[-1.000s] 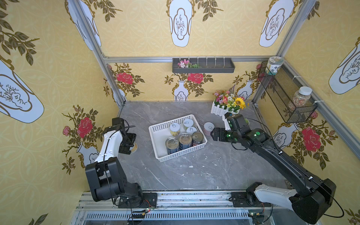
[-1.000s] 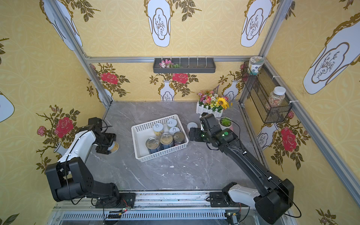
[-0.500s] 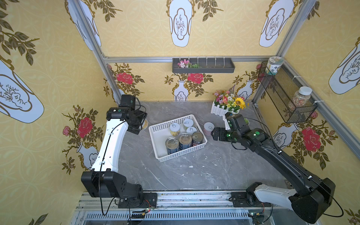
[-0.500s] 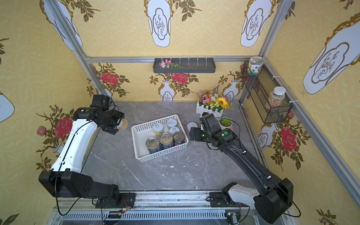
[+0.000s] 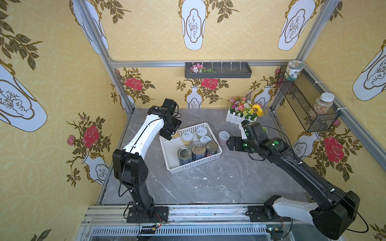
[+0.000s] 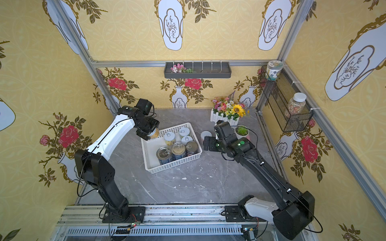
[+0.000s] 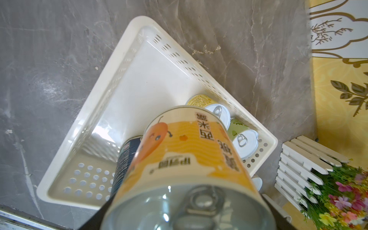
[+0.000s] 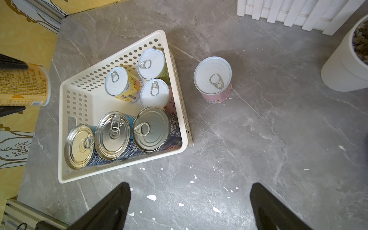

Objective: Put the canned food in the basket
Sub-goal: Move the canned food to the basket, then place the canned food in the basket.

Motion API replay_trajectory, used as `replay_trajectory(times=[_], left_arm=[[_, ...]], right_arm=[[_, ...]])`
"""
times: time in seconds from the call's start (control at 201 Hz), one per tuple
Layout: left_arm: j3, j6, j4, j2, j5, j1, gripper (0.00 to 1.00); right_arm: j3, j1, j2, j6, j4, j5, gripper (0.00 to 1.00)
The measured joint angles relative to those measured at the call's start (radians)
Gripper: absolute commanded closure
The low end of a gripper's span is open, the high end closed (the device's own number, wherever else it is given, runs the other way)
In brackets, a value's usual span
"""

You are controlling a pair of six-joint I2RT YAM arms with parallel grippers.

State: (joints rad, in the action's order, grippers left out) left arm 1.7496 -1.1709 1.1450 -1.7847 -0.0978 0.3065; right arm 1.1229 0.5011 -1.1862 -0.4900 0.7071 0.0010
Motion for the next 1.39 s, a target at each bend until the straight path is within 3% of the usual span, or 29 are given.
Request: replay_trajectory(times=[0.473,0.846,1.185,1.394], left_arm=[[-0.04,-0.007,-0.106,-0.188,0.046,0.006,0.49],[0.017,-0.006,-0.18,-0.31,0.088,0.004,0.5],[0.024,-0.018,-0.229,-0.32,0.093,0.019,0.5],[0.032,-0.01,-0.142,-0.264,0.033,0.024,0.49]], right_arm=[[0.0,-0.001,0.009,0.0,0.001,-0.001,0.03],[0.0,-0.001,0.009,0.001,0.001,-0.001,0.03],[0.0,-0.001,0.009,0.001,0.001,-0.001,0.03],[0.0,-0.001,0.008,0.001,0.001,-0.001,0.03]])
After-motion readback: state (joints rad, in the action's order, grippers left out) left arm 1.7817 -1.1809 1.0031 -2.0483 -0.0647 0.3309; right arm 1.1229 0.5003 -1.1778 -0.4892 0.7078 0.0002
